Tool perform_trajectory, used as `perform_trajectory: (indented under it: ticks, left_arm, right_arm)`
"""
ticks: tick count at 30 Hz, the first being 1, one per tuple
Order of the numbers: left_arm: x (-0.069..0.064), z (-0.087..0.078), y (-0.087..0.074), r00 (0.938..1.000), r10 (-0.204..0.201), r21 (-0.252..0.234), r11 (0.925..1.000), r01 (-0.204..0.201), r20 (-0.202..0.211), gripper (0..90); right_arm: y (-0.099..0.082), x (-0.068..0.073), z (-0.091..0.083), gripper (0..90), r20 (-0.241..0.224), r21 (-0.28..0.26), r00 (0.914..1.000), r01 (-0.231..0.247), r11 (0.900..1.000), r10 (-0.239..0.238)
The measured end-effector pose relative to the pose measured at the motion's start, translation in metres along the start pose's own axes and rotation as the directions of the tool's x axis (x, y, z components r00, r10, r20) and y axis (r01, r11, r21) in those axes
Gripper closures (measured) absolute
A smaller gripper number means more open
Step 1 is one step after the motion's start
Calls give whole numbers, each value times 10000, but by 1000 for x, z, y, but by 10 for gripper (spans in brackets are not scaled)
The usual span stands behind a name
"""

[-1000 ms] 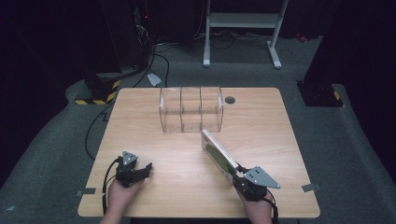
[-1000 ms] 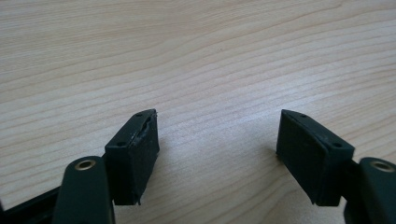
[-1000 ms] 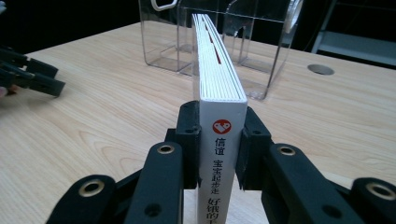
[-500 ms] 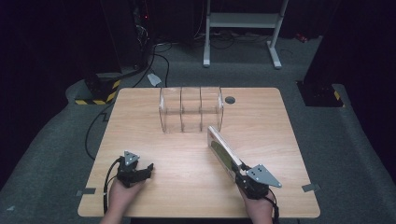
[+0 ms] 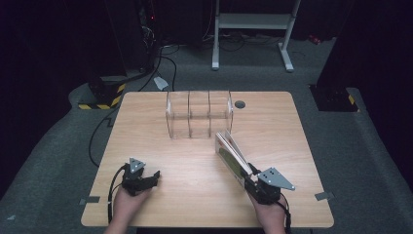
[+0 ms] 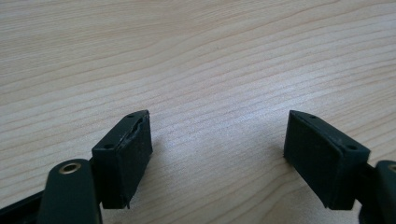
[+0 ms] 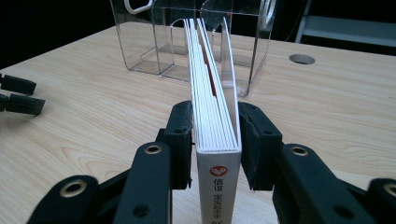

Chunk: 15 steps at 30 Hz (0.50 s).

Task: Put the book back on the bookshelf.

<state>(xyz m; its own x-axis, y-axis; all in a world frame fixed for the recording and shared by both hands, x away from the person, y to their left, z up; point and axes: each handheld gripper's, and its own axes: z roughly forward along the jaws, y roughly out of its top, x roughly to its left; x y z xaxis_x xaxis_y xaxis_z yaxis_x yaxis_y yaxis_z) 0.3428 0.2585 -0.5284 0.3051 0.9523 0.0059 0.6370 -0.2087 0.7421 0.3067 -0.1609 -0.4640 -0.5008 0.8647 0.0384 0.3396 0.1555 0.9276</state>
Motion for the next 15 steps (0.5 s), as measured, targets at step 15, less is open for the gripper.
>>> perform_trajectory:
  ticks: [15]
  left_arm:
    - [0,0,0,10000,-37,-53,10000,37,-1,236]
  right_arm:
    - [0,-1,9,744,547,521,9978,-407,9978,379]
